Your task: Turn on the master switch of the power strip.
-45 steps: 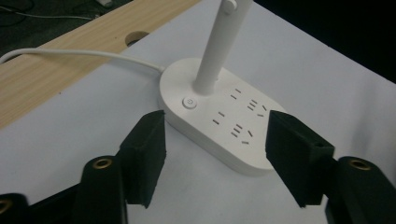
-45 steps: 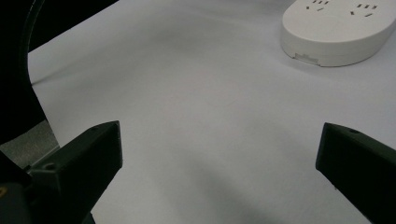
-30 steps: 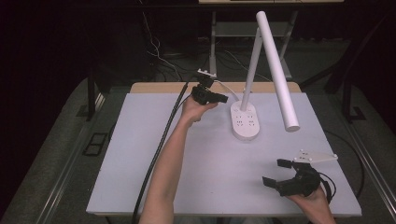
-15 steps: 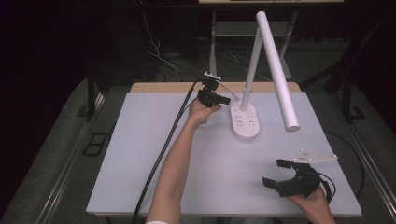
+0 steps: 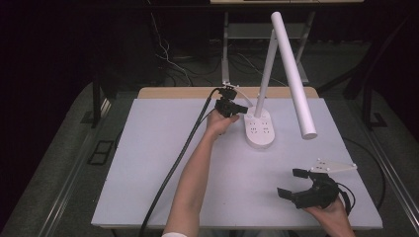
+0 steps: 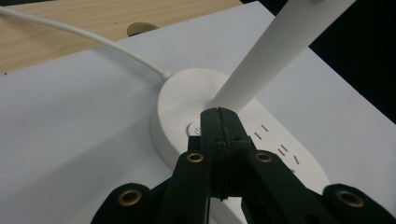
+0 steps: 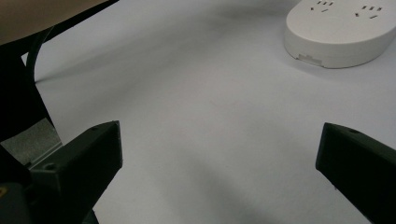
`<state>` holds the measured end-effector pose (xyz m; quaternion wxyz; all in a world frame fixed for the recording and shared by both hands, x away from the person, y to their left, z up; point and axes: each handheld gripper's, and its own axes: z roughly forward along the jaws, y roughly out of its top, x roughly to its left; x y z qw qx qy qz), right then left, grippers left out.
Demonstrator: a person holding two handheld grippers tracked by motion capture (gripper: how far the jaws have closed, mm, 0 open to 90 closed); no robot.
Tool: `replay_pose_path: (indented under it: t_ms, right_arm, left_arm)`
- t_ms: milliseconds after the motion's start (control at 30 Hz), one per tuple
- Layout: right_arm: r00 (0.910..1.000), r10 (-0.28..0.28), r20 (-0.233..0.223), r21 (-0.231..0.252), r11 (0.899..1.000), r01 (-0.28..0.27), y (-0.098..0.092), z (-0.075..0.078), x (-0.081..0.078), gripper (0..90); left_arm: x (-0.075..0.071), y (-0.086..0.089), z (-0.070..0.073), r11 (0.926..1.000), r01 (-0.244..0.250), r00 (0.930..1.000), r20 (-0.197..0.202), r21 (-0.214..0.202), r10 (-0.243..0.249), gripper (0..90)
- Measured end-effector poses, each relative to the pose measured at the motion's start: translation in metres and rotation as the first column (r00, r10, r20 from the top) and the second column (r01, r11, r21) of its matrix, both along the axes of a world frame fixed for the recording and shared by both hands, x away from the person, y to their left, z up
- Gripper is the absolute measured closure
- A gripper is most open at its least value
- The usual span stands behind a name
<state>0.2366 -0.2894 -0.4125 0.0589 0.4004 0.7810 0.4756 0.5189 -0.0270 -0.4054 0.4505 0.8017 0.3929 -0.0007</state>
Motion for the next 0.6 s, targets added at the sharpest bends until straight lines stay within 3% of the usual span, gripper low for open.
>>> replay_pose_path:
  t_ms: [167, 200, 600]
  right_arm:
    - [1.0000, 0.005, 0.001, 0.000, 1.000, -0.005, 0.000, 0.000, 0.000, 0.0]
    - [1.0000, 0.006, 0.002, 0.000, 1.000, -0.006, 0.001, 0.000, 0.000, 0.0]
    - [0.9999, 0.017, -0.001, -0.004, 1.000, -0.017, 0.002, 0.000, 0.001, 0.0]
  left_arm:
    - [0.003, -0.002, -0.007, 0.9999, -0.001, 1.0000, -0.009, 0.016, 0.001, 90.0]
    - [0.002, -0.004, -0.009, 0.9998, -0.018, 0.9997, -0.015, -0.003, 0.018, 90.0]
    - [0.006, -0.011, -0.019, 0.9992, -0.040, 0.9983, -0.042, 0.000, 0.040, 90.0]
